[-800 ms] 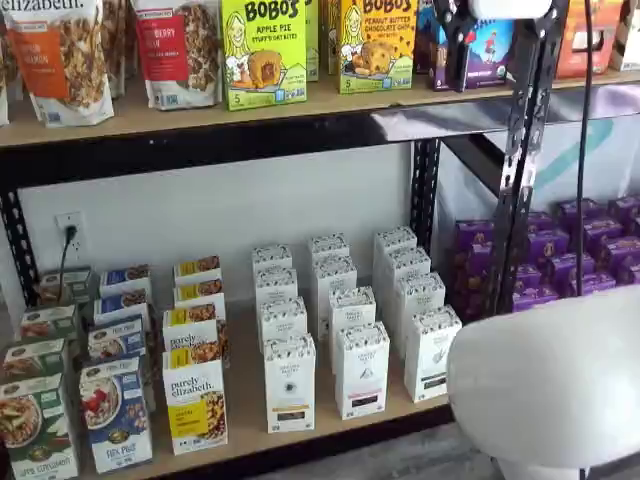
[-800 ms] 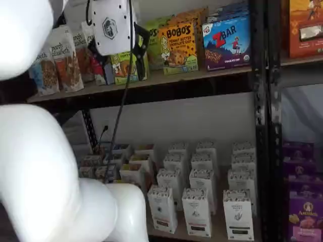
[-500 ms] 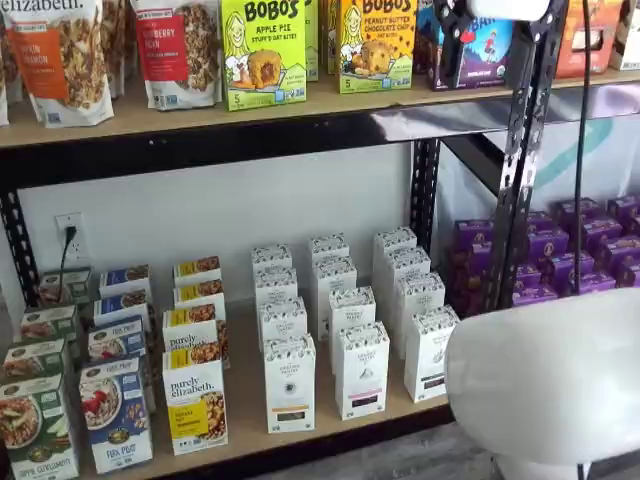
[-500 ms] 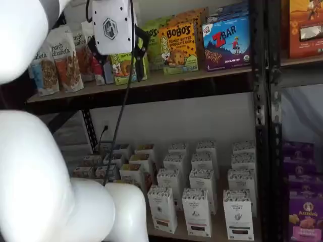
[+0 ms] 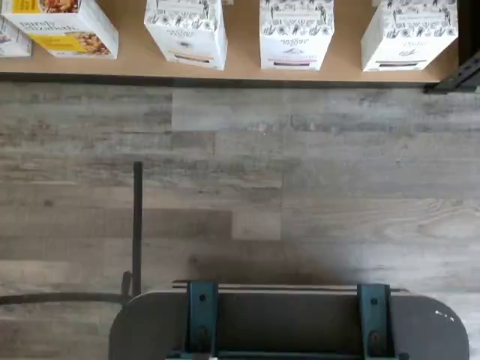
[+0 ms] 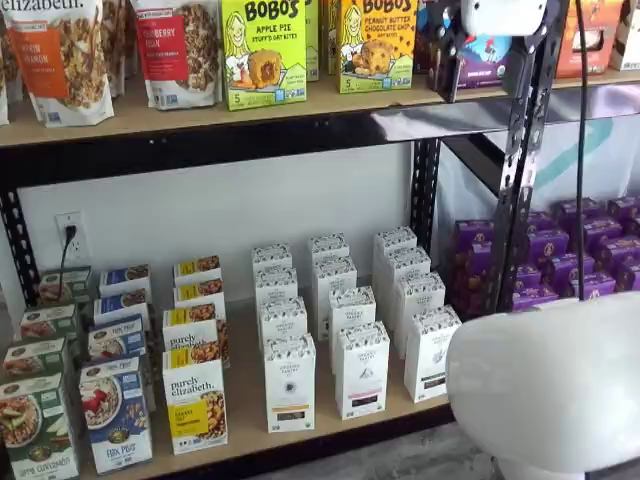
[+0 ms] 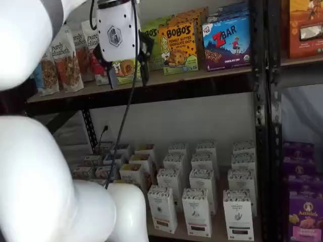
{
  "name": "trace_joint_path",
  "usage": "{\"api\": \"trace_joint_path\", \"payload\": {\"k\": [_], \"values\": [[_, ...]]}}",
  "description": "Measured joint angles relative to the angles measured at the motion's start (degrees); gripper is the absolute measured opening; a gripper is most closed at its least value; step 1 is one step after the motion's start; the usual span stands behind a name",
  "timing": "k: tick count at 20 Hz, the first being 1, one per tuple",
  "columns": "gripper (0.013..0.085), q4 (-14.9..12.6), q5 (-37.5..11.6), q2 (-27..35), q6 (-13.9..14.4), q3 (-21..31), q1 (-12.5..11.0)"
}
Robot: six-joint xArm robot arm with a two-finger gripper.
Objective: Pick up the white box with a yellow strip in the middle, on the bottom shelf, the fourth box from the left
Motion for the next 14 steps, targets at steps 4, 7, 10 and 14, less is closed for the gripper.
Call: {"api": "trace_joint_path", "payload": {"k": [4,7,10,14], "values": [[0.085,-1.43,-4.09,-0.87,2.45,3.89,3.01],[0.085,-1.61,-6.14,-1.17,3.89,6.35,4.46],[0.085,-2.16,-9.27,-1.69,6.07,10.41,6.86],[0.085,-2.32,-16.33,-2.54,9.29,17.7,10.09]]}}
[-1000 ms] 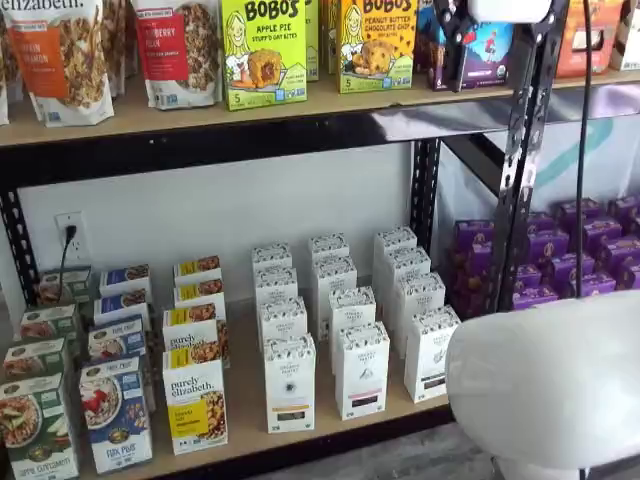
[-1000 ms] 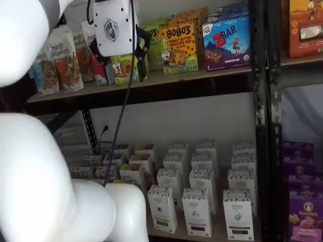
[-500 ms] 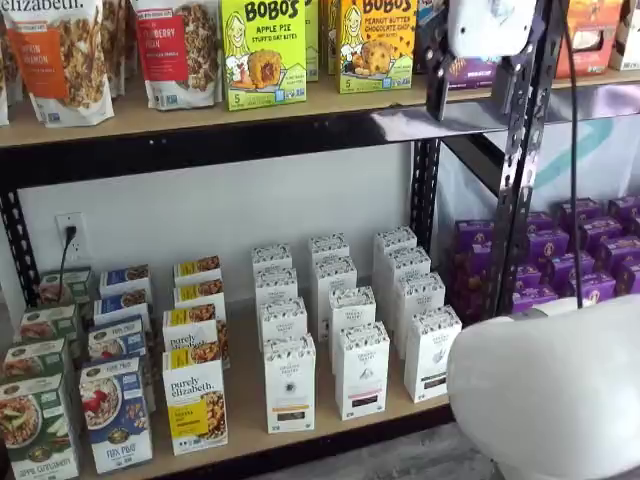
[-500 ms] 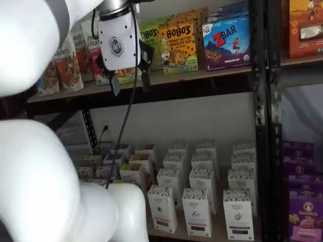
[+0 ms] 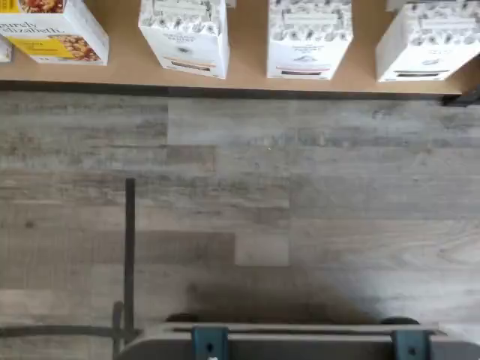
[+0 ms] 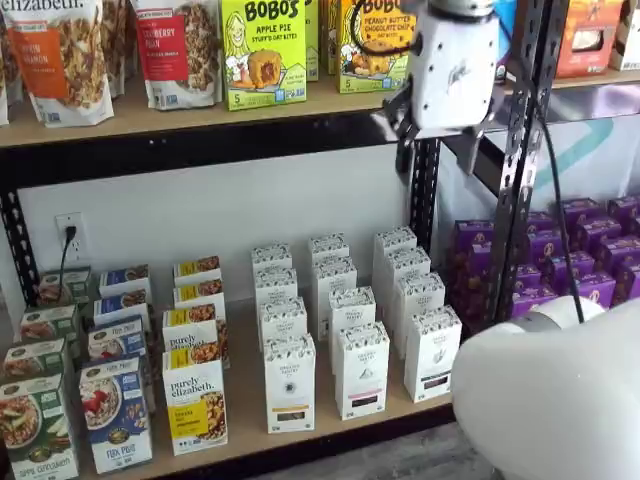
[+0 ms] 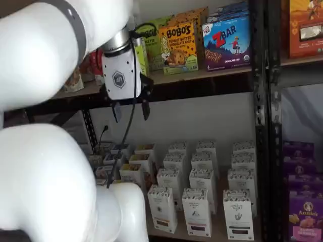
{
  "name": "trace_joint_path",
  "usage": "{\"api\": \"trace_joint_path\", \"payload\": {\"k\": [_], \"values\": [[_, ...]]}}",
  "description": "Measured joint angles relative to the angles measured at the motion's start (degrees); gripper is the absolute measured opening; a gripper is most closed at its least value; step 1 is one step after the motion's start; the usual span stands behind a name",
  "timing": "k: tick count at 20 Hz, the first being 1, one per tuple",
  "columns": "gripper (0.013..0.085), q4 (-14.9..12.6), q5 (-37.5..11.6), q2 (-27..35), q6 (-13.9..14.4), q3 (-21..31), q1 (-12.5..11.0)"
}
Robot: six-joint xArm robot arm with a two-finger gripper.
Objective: Pick up the white box with a yellow strip in the middle, on the bottom shelf, the fourth box from the left
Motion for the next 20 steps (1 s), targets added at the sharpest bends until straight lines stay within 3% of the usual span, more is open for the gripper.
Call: {"api": "trace_joint_path", "payload": {"k": [7,16,20], "values": [[0.085,0.23,-12.43,0.56,3.87,9.83,4.05],[0.085,0.24,-25.08,10.02,7.01,15.66,7.37],[0.085,0.87,-34.3,14.61,7.7,18.22,8.63]]}}
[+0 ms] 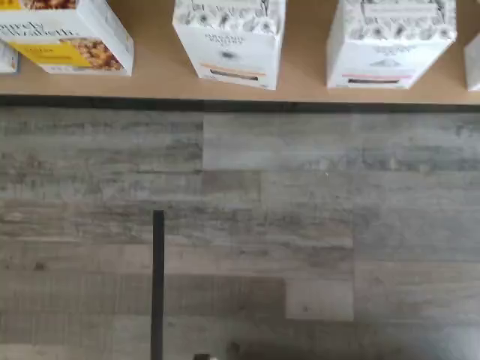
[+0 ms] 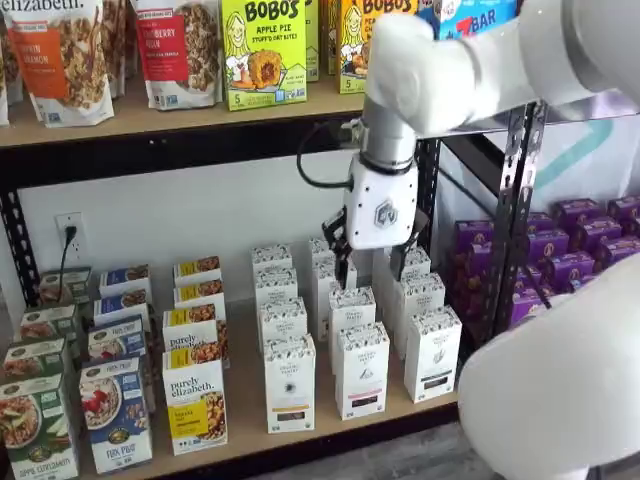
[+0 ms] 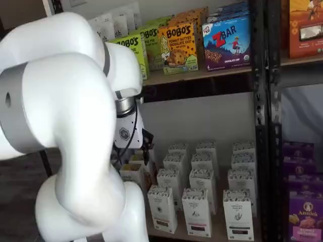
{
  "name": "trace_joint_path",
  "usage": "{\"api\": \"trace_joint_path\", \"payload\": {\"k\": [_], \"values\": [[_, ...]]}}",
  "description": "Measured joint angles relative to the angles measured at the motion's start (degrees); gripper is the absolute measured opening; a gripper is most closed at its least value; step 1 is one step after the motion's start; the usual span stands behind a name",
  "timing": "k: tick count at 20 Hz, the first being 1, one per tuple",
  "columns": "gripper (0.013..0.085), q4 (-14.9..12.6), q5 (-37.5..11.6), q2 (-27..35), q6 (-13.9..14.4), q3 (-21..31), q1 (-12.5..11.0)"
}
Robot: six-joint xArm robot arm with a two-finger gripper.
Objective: Pick up the white box with a yellow strip in the middle, on the bottom shelf, the fourth box from the left
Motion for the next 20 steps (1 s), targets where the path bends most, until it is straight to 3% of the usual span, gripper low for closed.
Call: {"api": "trace_joint_path", "payload": {"k": [9,11,16,20], "values": [[0.085,0.82,-15.89,15.6,2.68,1.18,3.77],[0.085,-0.15,-19.41,19.69,4.09,0.82,4.55],[0.085,-0.4,-25.95,28.58,4.71,-0.85,5.11],[0.085,-2.74,-30.14,35.77,6.3,-2.9,4.71]]}}
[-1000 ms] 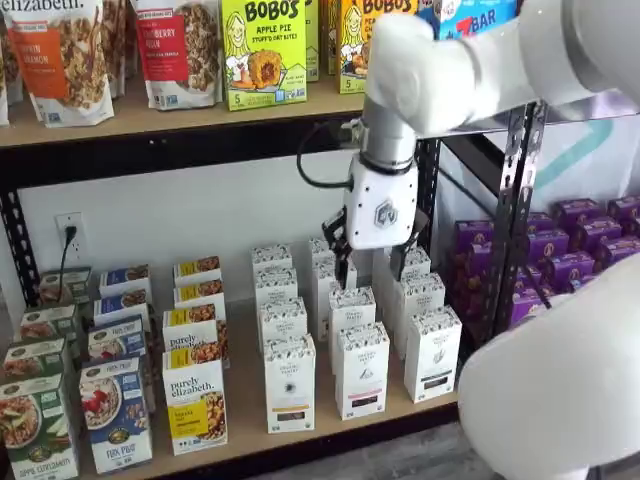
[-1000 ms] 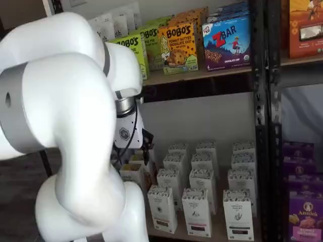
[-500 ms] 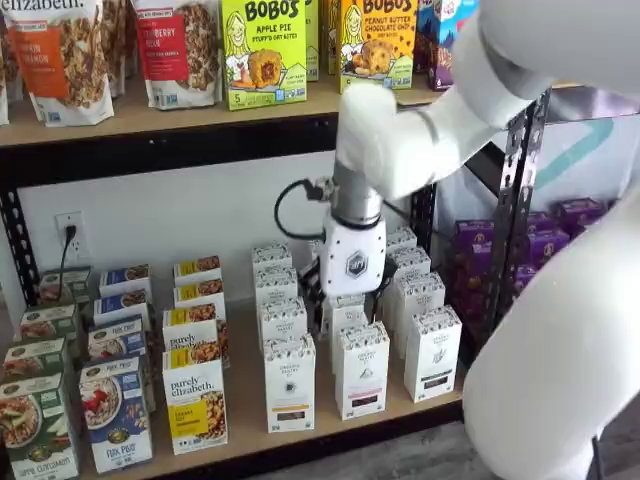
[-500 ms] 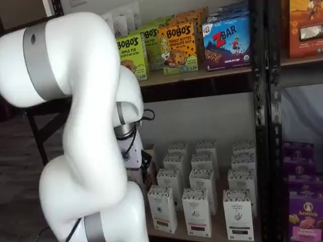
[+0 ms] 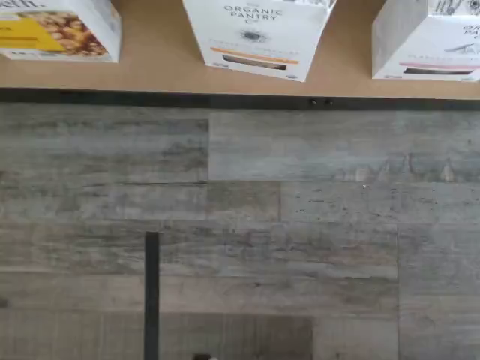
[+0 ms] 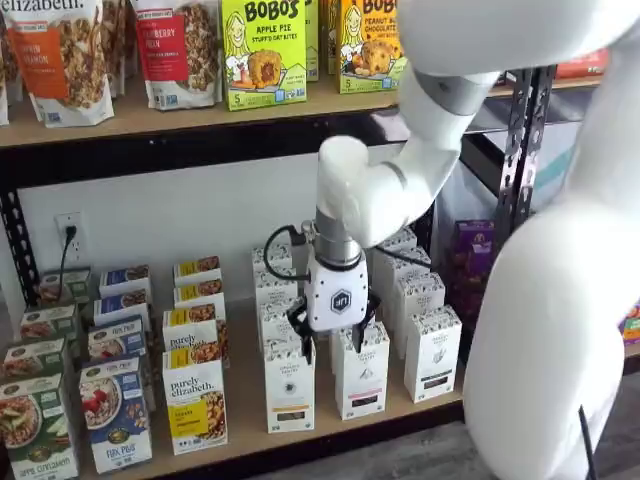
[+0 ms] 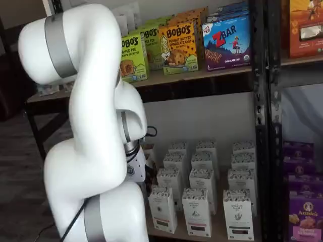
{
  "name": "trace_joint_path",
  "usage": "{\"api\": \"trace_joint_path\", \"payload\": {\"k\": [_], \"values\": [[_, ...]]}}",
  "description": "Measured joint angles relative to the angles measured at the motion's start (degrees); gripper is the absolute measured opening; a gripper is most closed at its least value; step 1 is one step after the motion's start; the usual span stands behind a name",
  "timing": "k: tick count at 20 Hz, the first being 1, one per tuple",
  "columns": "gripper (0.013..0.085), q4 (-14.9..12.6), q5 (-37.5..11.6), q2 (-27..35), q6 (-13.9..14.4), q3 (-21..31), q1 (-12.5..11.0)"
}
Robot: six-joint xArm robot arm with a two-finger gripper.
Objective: Pick up the white box with a yellow strip in the middle, on the bottom shelf, the fourth box from the left
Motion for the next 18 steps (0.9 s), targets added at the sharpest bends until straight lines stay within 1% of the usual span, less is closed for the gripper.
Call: {"api": "trace_joint_path", "payload": {"k": [3,5,9,13,18], "values": [[0.085,2.06,-4.0,5.64,-2.55,-1.57,-0.63],[0.085,2.41,-6.16,9.13,-3.4,-2.88,-1.11],[0.085,2.42,-8.95,15.04,-4.67,-6.05,-2.3],[0.085,1.17,-9.29,20.11,-5.02,-10.24,-3.83],[0.085,3.17,-7.85,25.95,-8.32,-16.11,-5.25]]}}
